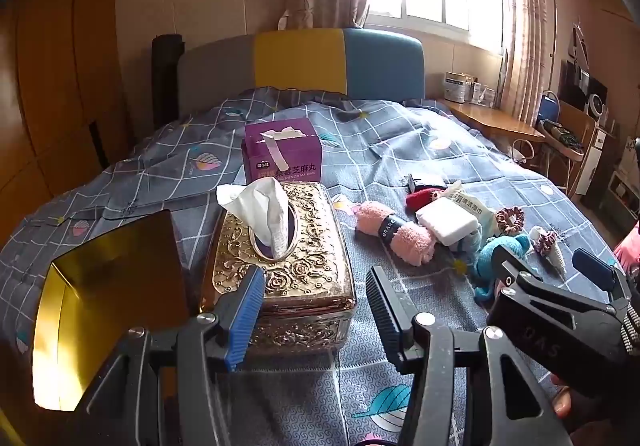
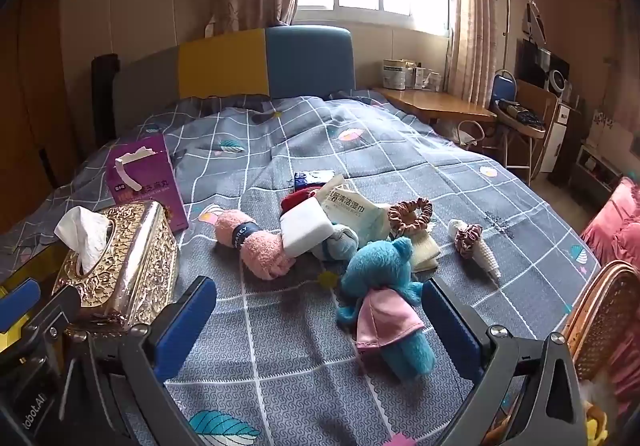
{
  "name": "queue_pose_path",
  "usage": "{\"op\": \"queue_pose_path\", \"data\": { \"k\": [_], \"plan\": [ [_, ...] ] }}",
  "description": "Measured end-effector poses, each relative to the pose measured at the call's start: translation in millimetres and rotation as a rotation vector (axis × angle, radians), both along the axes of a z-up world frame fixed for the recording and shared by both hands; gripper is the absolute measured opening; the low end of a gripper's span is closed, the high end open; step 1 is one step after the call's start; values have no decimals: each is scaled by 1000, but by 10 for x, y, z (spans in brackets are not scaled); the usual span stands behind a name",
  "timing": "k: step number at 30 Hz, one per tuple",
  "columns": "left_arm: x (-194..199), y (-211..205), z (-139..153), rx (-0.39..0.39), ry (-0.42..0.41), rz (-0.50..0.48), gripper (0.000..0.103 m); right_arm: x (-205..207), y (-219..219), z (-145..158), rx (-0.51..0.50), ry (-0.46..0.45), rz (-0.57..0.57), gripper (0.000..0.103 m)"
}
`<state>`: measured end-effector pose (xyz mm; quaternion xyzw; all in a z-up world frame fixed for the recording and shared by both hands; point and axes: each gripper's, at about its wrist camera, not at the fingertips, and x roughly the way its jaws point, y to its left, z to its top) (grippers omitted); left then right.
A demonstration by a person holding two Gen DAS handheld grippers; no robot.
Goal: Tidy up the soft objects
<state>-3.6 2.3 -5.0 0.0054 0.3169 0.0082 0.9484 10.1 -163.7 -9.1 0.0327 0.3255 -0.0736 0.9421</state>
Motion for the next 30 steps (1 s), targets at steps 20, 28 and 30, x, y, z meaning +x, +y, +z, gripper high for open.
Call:
{"op": "queue_pose_path", "data": {
  "k": [20, 28, 30],
  "plan": [
    [-2, 37, 3, 3, 9, 4, 53, -7, 23, -1, 0, -3, 6, 103],
    [-3, 32, 5, 5, 10, 4, 53, 0, 24, -6, -1, -1, 7, 103],
    [1, 31, 3, 3, 12, 2, 53, 2, 21, -9, 0, 0, 6, 103]
  ]
}}
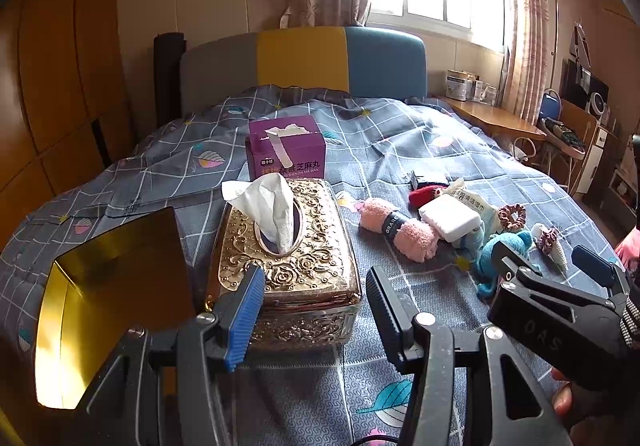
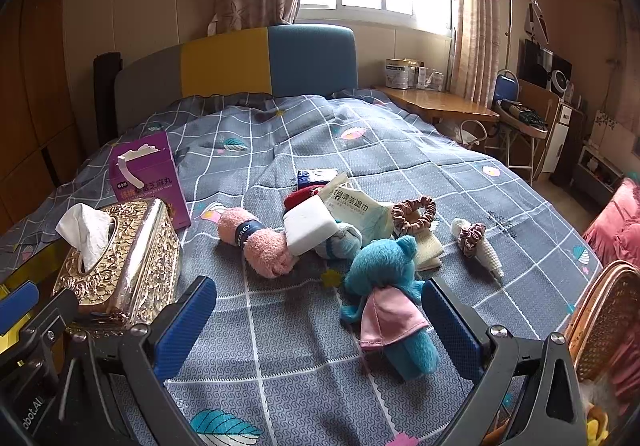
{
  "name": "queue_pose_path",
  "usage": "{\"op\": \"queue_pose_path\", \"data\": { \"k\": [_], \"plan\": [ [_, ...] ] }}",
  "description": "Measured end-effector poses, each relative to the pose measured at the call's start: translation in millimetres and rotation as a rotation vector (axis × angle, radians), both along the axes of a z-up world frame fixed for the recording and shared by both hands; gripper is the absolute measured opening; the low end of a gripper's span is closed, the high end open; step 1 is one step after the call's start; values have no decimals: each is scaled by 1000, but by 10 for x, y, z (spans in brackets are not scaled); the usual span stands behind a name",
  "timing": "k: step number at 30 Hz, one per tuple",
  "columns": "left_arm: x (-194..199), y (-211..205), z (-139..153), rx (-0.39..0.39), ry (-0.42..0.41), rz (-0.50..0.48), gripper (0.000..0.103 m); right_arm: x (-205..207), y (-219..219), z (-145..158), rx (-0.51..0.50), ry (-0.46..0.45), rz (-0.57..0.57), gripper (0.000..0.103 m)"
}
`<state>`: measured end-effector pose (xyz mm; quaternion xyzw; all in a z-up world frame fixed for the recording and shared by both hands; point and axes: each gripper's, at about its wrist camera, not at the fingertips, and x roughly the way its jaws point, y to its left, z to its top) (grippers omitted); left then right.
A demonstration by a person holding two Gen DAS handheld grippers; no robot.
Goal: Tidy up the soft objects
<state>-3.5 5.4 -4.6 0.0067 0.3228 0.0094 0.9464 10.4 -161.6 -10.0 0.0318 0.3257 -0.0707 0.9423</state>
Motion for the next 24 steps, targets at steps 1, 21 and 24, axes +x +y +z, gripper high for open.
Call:
{"op": "queue_pose_path", "data": {
  "k": [1, 21, 24],
  "plan": [
    [2, -5, -1, 2, 0, 0, 53, 0, 1, 0, 0, 0, 1, 103],
    [-11, -29, 13, 5, 6, -12, 53, 7, -34, 5, 4, -6, -6, 103],
    [-13, -38, 15, 5, 8, -14, 53, 3, -48, 10, 4, -10, -11, 103]
  ]
}}
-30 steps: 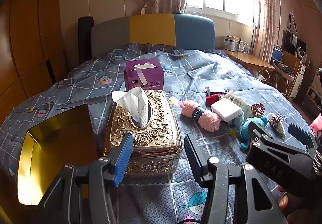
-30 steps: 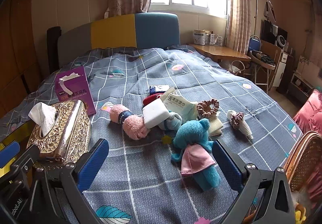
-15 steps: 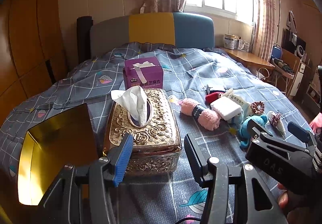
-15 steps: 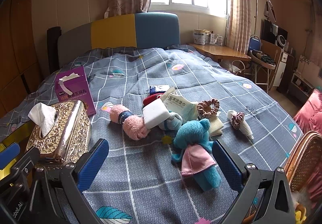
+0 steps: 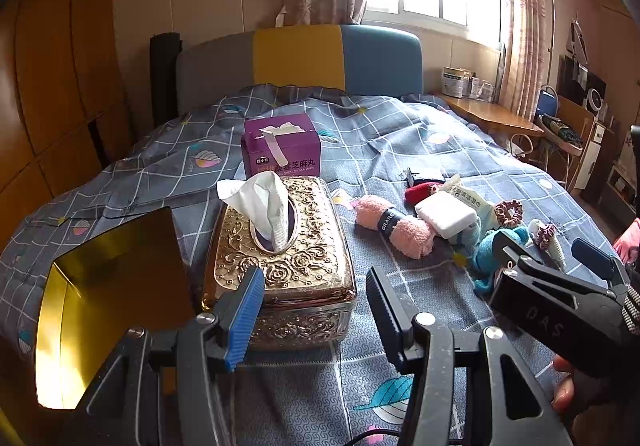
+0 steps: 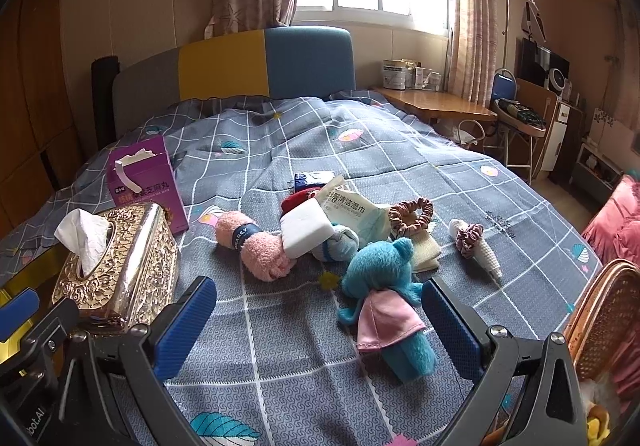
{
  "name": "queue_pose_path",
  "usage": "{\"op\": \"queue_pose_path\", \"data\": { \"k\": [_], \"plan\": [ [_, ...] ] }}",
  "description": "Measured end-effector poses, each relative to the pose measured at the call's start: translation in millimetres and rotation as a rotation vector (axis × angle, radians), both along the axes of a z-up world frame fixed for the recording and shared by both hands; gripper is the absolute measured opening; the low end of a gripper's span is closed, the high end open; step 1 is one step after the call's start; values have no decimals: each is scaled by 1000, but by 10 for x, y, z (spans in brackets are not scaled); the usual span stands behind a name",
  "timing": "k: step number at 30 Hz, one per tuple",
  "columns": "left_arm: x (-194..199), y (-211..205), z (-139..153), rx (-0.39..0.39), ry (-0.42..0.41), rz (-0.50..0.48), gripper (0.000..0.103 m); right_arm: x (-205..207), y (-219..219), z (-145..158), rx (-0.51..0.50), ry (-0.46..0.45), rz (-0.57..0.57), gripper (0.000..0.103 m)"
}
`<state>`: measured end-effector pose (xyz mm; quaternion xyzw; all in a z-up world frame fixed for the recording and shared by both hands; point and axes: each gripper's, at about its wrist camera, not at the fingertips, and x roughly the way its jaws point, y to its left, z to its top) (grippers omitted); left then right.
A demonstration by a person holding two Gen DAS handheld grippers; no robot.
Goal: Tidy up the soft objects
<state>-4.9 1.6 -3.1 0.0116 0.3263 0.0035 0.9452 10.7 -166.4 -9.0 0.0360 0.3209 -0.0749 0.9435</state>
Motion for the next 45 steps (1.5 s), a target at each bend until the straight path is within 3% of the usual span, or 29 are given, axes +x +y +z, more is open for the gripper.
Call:
{"op": "queue_pose_path", "data": {
  "k": [18, 29, 33, 36, 41, 43, 45],
  "plan": [
    [4, -92, -29, 8, 16, -39, 53, 14, -181, 6, 18, -2, -39, 103],
    [71, -221, -81, -22, 59, -120, 54, 120, -767, 72, 95, -1, -151, 103],
    [161, -274, -63, -117, 109, -230, 59, 207, -985, 84, 133, 10, -172, 103],
    [295, -333, 10, -244, 167, -336, 72, 364, -1184, 99, 181, 29, -181, 103],
    [541, -601, 118, -189, 158, -393, 73, 700, -1522, 88, 248, 52, -216, 103],
    [717, -672, 73, -191, 195, -399, 73, 810, -1652, 31, 265, 56, -242, 103],
    [930, -711, -14, -241, 263, -414, 75, 895, -1777, -53, 295, 59, -262, 103]
  ]
}}
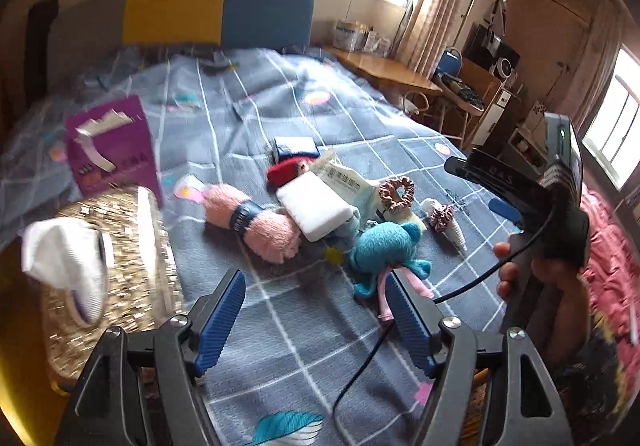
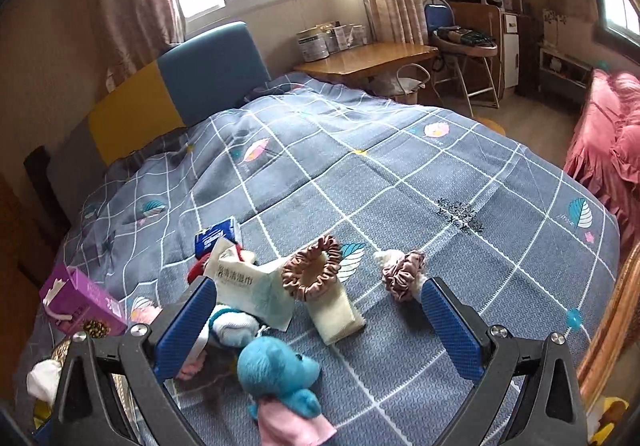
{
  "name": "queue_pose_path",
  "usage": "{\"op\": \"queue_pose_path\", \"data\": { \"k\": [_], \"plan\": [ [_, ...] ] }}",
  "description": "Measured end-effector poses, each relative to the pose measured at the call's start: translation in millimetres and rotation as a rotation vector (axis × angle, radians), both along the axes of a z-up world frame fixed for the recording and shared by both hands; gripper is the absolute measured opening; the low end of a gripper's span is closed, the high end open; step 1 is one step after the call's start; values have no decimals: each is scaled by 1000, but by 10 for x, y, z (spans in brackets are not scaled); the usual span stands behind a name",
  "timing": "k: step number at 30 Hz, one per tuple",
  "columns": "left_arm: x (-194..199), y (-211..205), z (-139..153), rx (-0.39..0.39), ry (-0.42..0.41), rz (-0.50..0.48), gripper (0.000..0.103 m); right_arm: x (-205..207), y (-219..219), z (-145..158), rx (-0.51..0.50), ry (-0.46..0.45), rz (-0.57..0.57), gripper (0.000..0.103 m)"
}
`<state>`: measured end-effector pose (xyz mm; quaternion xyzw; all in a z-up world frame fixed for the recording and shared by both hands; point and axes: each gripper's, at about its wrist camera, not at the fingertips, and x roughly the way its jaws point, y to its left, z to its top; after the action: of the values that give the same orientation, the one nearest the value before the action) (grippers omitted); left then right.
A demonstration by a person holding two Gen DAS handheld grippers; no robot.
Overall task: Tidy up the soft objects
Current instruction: 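Grasp the white sponge with the left gripper while the right gripper grasps the pink dishcloth roll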
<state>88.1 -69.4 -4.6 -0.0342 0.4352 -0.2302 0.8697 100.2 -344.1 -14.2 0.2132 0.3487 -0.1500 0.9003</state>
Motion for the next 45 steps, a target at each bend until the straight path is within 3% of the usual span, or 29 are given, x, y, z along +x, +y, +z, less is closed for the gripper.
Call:
{"op": "queue_pose_path", "data": {
  "k": [5, 13, 16, 25, 27, 28, 30, 32, 35, 41, 45],
  "plan": [
    [422, -241, -89, 5, 76, -25, 75, 64, -137, -211, 39, 9, -10, 103],
    [1191, -541, -417, 11, 217, 31, 75, 112, -179, -290, 144, 4, 45, 103],
    [1431, -604, -548, 9, 272, 53, 83, 131, -185, -307, 168, 4, 58, 103],
    [1716, -826, -839, 65, 330, 54, 83, 170, -206, -360, 228, 11, 77, 103],
    [1705, -850, -883, 67, 334, 45, 77, 184, -193, -366, 224, 14, 83, 103],
    [1683, -862, -894, 80, 325, 42, 59, 188, -183, -366, 219, 17, 86, 103],
    [1633, -863, -888, 91, 297, 34, 51, 192, -165, -356, 207, 17, 91, 103],
    [1576, -836, -823, 88, 251, 30, 35, 194, -141, -344, 190, 16, 97, 103],
    [1513, -795, -716, 82, 209, 22, 29, 192, -129, -338, 178, 17, 98, 103],
    [1392, -817, -616, 147, 144, -44, 22, 238, -82, -379, 170, 48, 122, 103],
    [1319, -792, -626, 185, 133, -53, 19, 266, 35, -378, 120, 64, 165, 95]
  ]
}}
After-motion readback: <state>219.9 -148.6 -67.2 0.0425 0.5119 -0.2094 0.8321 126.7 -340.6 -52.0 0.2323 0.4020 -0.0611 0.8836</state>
